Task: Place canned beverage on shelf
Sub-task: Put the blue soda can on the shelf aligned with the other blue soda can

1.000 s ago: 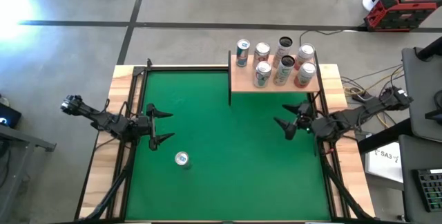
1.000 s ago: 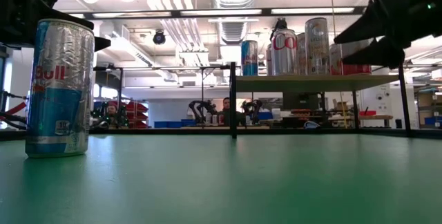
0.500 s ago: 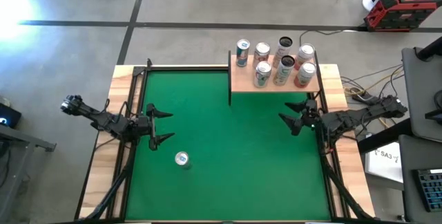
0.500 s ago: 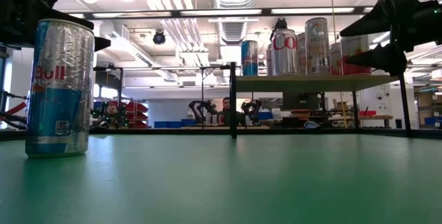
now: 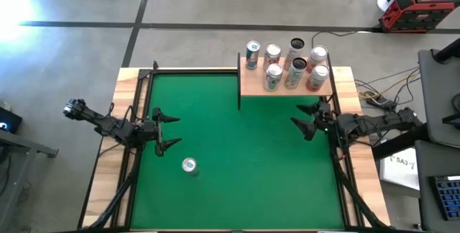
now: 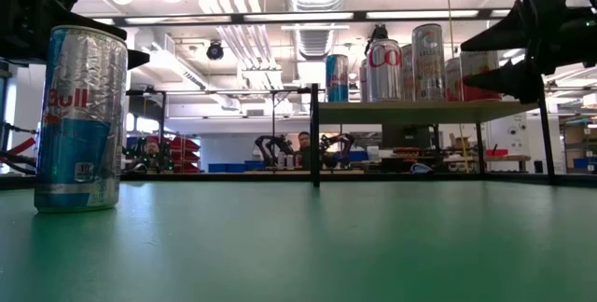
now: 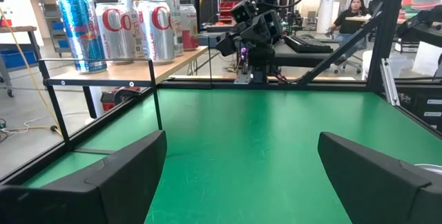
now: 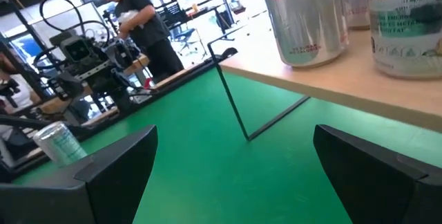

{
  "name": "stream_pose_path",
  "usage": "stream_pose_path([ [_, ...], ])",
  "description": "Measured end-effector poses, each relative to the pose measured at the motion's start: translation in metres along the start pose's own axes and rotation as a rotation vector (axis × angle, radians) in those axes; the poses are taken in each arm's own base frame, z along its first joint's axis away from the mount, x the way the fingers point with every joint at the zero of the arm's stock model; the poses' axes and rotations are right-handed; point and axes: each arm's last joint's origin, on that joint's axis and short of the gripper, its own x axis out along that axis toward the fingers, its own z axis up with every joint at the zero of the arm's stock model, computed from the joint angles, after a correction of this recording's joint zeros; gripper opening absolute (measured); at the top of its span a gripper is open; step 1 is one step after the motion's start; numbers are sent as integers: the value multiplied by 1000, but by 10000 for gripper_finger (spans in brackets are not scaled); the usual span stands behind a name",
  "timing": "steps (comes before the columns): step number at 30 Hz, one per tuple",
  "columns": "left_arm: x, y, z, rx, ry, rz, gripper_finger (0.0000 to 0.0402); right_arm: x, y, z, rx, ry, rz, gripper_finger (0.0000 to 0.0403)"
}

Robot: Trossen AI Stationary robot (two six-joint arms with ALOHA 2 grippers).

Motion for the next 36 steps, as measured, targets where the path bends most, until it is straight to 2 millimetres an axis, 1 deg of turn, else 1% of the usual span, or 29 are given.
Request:
stream_pose_path([
  [7,0,0,0,0,0,0,361,-1,-4,-2,-69,-16,20,380],
  [9,0,0,0,0,0,0,361,-1,-6,-5,-74,-20,26,380],
  [11,0,0,0,0,0,0,361,-1,-7,-4,-61,-50,38,380],
  [20,0,0,0,0,1,0,361,-2,-7,0,-200,-96,145,380],
  [26,0,0,0,1,1,0,361,1,-11,-1,-216,-97,148,380],
  [36,0,0,0,1,1,0,361,2,-11,-3,-215,-81,152,380],
])
